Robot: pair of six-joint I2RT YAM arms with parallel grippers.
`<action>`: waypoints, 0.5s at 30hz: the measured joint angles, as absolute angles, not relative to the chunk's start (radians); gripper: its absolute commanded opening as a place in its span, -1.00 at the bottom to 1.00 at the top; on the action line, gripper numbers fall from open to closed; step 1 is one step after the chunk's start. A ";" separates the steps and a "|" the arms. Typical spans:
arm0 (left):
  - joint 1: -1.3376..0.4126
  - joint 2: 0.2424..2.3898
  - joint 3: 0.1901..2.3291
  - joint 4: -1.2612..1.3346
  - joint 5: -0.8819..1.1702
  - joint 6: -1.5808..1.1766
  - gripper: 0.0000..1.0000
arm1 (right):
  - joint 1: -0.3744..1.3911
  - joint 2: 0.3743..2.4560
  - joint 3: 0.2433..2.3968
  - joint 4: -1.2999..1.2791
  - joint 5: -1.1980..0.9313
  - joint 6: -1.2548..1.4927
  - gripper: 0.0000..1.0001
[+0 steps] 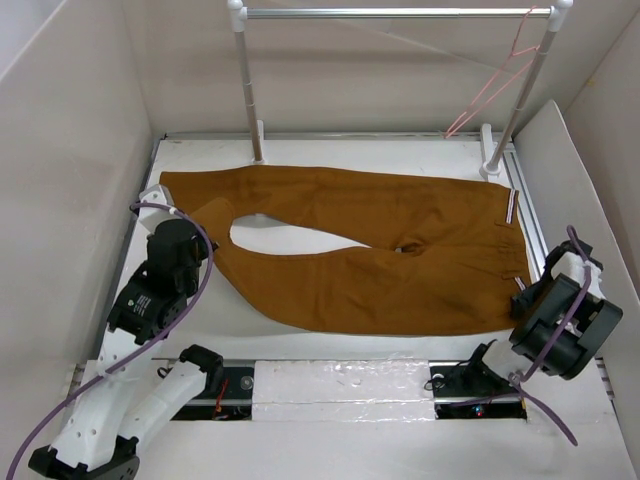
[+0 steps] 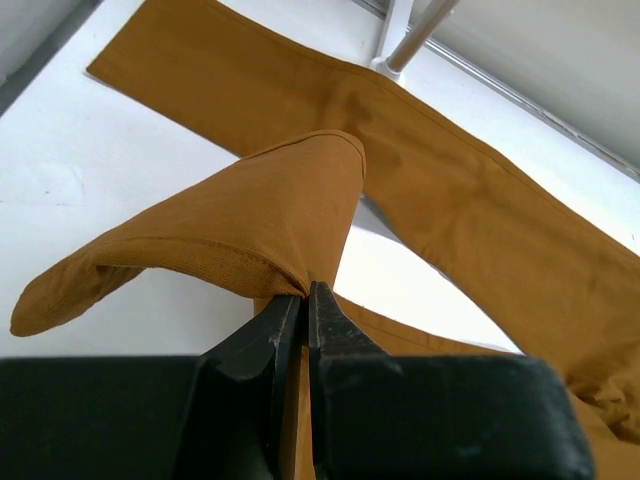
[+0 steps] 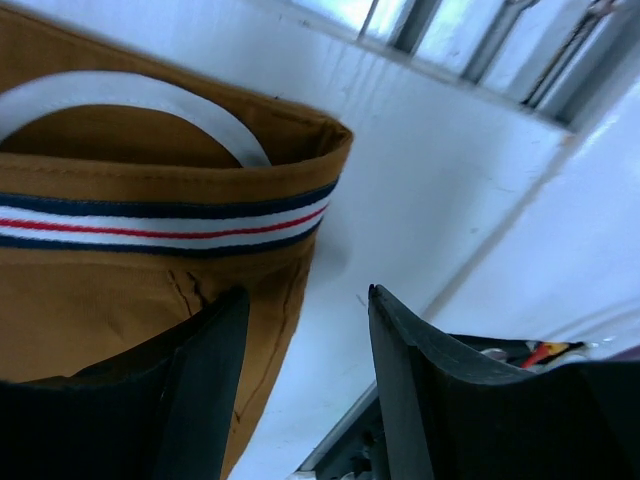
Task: Place the trousers on the hanger
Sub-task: Fold the trousers at the center of the board.
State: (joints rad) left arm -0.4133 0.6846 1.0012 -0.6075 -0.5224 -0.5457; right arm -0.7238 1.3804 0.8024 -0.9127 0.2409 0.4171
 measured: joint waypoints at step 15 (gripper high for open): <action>-0.413 0.710 1.014 -0.554 -0.610 -0.532 -1.00 | -0.634 1.522 0.830 -0.860 0.232 0.479 -0.33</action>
